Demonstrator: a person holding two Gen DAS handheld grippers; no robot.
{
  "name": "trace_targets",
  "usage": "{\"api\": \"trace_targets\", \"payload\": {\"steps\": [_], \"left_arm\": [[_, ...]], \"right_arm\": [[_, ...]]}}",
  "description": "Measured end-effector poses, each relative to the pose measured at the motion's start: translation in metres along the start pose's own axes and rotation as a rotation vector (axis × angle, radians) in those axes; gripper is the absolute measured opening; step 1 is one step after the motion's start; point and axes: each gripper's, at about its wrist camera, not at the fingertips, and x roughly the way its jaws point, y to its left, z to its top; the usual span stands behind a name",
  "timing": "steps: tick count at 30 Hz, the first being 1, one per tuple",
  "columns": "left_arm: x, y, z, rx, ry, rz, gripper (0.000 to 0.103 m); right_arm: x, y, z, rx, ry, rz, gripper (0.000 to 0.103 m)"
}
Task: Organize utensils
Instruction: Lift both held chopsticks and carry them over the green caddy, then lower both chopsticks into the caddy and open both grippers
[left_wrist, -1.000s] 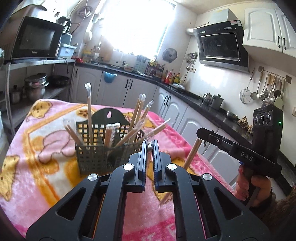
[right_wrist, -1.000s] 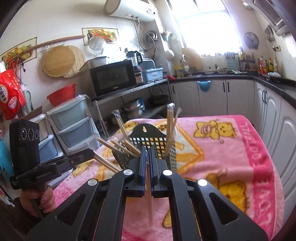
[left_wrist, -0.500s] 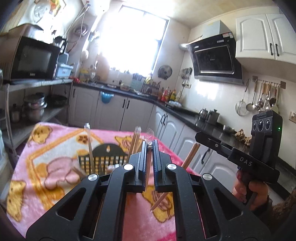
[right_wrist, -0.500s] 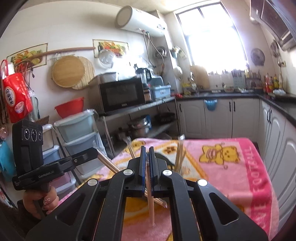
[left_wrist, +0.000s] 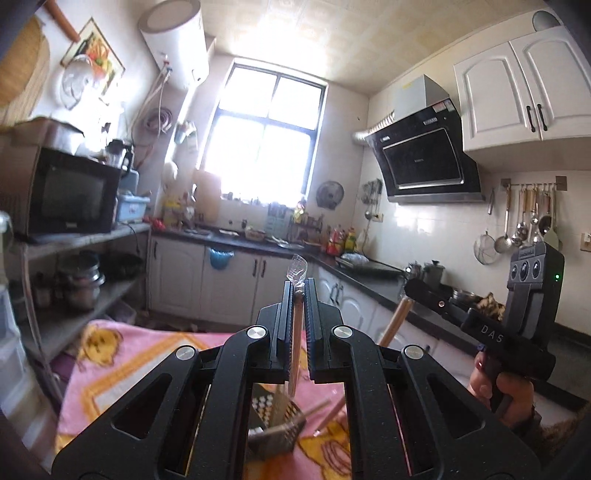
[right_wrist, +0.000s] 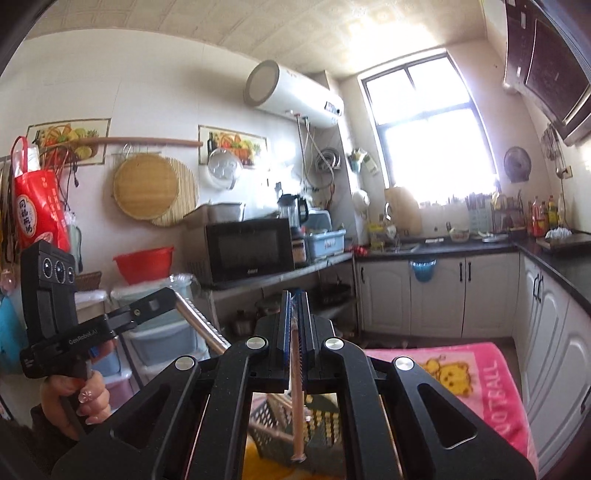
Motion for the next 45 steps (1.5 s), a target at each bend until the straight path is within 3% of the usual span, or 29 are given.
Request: {"api": "trace_targets", "payload": {"steps": [18, 45], "left_arm": [[0.041, 0.019, 0.011, 0.03, 0.049, 0.084, 0.003], [0.096, 0.033, -0.063, 0.008, 0.254, 0.109, 0.003]], "right_arm": [[0.058, -0.01, 0.01, -0.017, -0.001, -0.011, 0.004], [0.107, -0.025, -0.06, 0.004, 0.12, -0.054, 0.004]]}}
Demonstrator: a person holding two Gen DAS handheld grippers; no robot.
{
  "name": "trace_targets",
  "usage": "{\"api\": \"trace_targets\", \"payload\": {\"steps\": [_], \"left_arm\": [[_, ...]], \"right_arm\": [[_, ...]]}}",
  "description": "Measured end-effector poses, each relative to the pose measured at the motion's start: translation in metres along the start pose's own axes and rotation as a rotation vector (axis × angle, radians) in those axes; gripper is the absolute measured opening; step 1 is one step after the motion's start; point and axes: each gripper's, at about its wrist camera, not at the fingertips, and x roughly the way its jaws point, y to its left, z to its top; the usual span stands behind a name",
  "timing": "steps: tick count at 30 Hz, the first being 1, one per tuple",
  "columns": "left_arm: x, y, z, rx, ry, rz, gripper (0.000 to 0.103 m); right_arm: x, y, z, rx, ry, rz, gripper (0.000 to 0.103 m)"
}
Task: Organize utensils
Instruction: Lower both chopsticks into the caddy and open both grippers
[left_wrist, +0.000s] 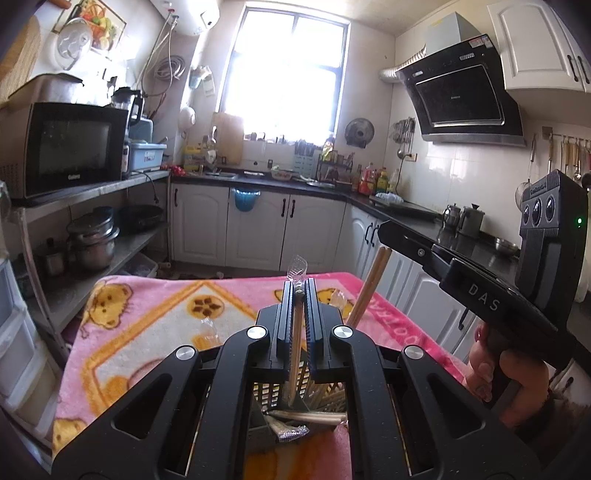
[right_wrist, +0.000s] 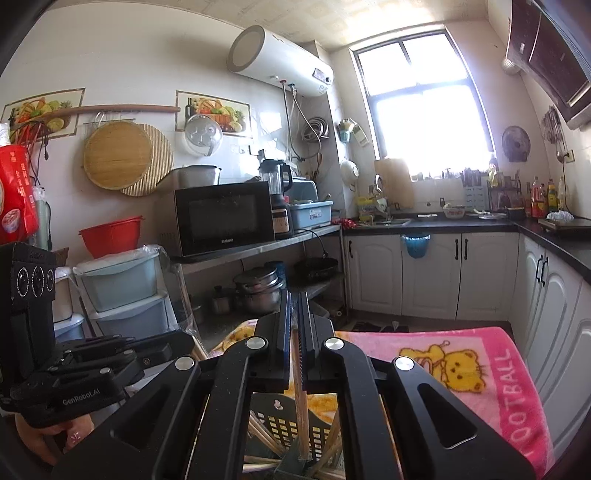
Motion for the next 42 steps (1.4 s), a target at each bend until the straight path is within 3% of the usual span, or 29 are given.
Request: {"api": "trace_targets", "payload": {"steps": [15, 20, 23, 27, 42], "left_arm": [[0.021, 0.009, -0.025, -0.059, 0.095, -0.024, 0.004], [0.019, 0.009, -0.03, -0.068, 0.105, -0.024, 0.004], [0.016, 0.009, -0.031, -0.073, 0.108, -0.02, 0.005], [0.009, 0.012, -0.032, -0.082, 0.1, -0.012, 0.021], [-0.025, 0.016, -0.034, -0.112, 0.062, 0.012, 0.062]], "right_arm": [[0.015, -0.004, -0.029, 0.041, 0.11, -0.024, 0.006], [0.01, -0.007, -0.037, 0.052, 0.143, -0.035, 0.019], [0.006, -0.007, -0.039, 0.052, 0.155, -0.038, 0.021], [-0.002, -0.007, -0.043, 0.054, 0.169, -0.044, 0.027], [-0.037, 0.001, -0.052, 0.015, 0.183, -0.049, 0.039]]}}
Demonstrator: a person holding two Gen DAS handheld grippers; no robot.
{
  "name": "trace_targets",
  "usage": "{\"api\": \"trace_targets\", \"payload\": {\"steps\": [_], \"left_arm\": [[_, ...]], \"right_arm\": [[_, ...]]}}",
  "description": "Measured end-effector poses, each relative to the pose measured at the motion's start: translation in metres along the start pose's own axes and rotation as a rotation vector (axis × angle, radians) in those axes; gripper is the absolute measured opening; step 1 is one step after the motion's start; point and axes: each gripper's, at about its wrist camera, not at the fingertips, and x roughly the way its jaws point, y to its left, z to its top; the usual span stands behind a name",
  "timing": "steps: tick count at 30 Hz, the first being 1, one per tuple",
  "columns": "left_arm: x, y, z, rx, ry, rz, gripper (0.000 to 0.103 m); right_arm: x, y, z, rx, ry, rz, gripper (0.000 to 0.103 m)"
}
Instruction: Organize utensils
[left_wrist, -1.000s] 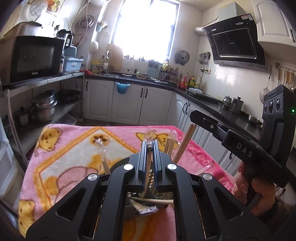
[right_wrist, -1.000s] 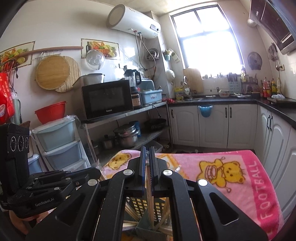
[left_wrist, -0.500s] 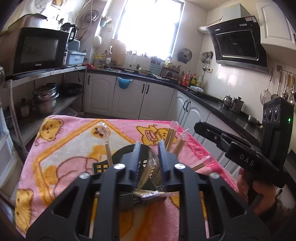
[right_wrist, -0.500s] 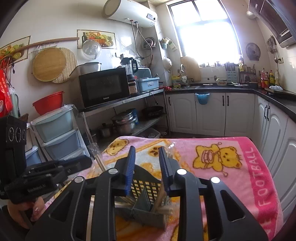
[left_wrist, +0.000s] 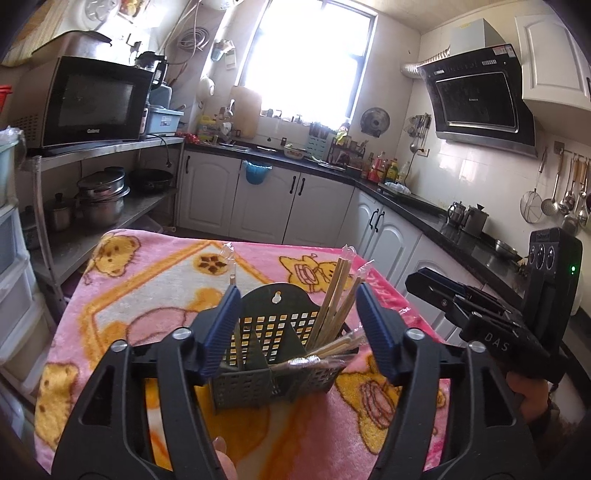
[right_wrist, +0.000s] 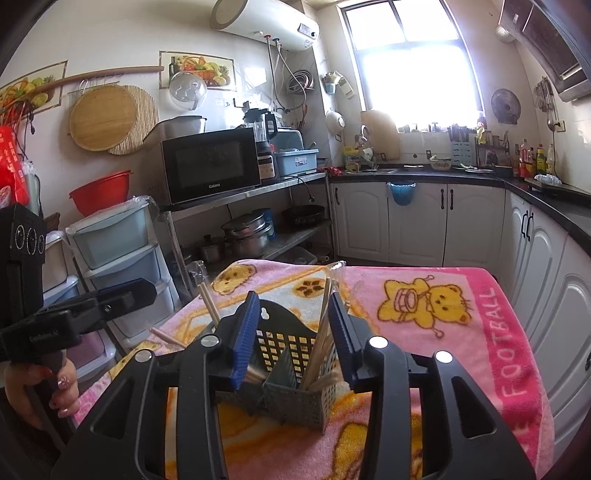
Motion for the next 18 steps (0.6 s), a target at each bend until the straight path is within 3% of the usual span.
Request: {"api": "trace_targets", "payload": {"steps": [7, 18], "left_arm": [[-0.017, 0.004, -0.004, -0.05, -0.021, 0.008, 0.092], [-0.022, 0.002, -0.024, -0.068, 0.008, 0.076, 0.092]], "right_arm": [[-0.016, 0.004, -0.005, -0.01, -0.009, -0.003, 0.051], [-0.033, 0.007, -0.022, -0.012, 0.0, -0.007, 0.068]]}}
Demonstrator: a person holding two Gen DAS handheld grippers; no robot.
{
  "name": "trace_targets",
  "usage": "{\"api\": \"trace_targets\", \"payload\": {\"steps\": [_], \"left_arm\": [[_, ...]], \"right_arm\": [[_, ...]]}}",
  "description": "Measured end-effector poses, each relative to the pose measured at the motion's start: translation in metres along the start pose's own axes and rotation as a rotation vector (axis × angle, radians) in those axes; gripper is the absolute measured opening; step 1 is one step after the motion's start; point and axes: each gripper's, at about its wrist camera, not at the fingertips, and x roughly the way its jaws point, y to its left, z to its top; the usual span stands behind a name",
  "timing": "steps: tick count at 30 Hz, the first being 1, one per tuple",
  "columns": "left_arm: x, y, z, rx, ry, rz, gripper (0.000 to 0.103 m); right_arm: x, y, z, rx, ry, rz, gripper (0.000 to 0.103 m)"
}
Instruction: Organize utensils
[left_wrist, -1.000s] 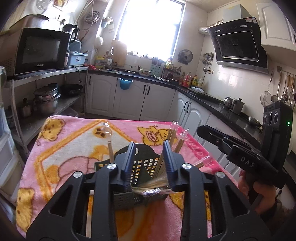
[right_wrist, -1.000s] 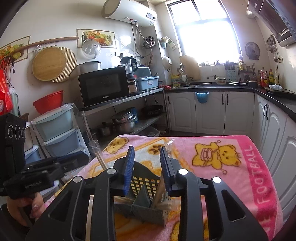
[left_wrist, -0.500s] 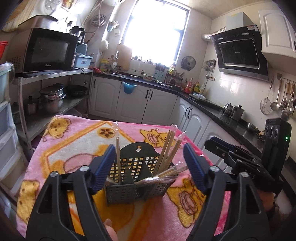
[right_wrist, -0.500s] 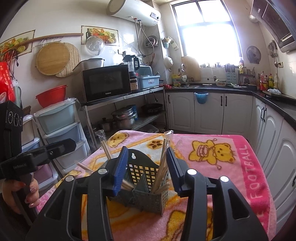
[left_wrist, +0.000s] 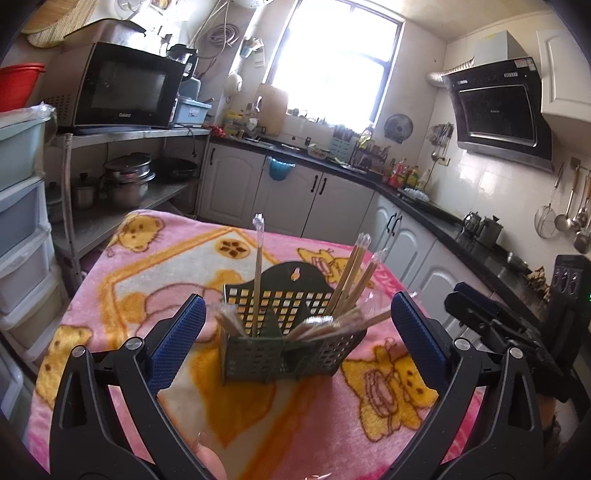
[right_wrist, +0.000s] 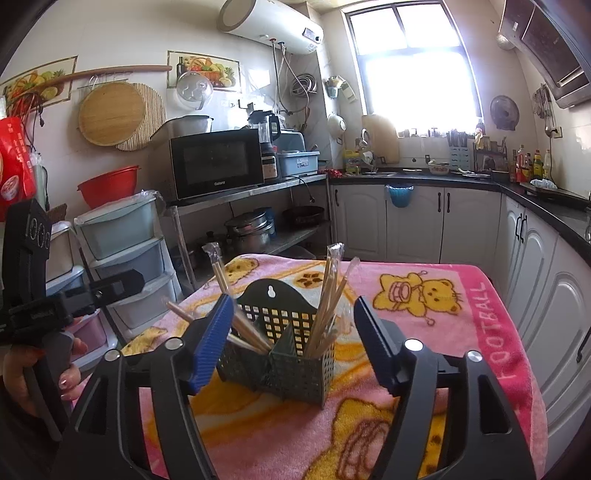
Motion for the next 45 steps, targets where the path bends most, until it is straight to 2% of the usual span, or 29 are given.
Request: {"api": "trace_targets", "payload": {"steps": [8, 14, 20, 26, 31, 39, 45], "left_arm": [[0.007, -0.003, -0.024, 0.018, 0.043, 0.017, 0.092], [0.015, 0.0, -0.044, 0.018, 0.072, 0.044, 0.092], [0.02, 0.003, -0.062, 0.015, 0.067, 0.062, 0.092], [0.021, 0.009, -0.075, 0.002, 0.035, 0.103, 0.092], [0.025, 0.01, -0.084, 0.023, 0.032, 0.196, 0.093], [0.029, 0.015, -0.101, 0.025, -0.013, 0.199, 0.093], [0.025, 0.016, -0.105, 0.037, -0.09, 0.216, 0.093]], "right_arm": [[-0.001, -0.001, -0.019, 0.011, 0.026, -0.013, 0.079], [0.001, -0.004, -0.034, 0.026, 0.052, -0.027, 0.084], [0.002, -0.004, -0.051, 0.023, 0.062, -0.049, 0.088], [0.004, -0.007, -0.069, 0.015, 0.049, -0.083, 0.092], [0.006, -0.006, -0.082, 0.002, 0.031, -0.11, 0.095], [0.008, -0.002, -0.101, -0.031, -0.007, -0.142, 0.096], [0.005, 0.0, -0.107, -0.034, -0.079, -0.165, 0.096]]}}
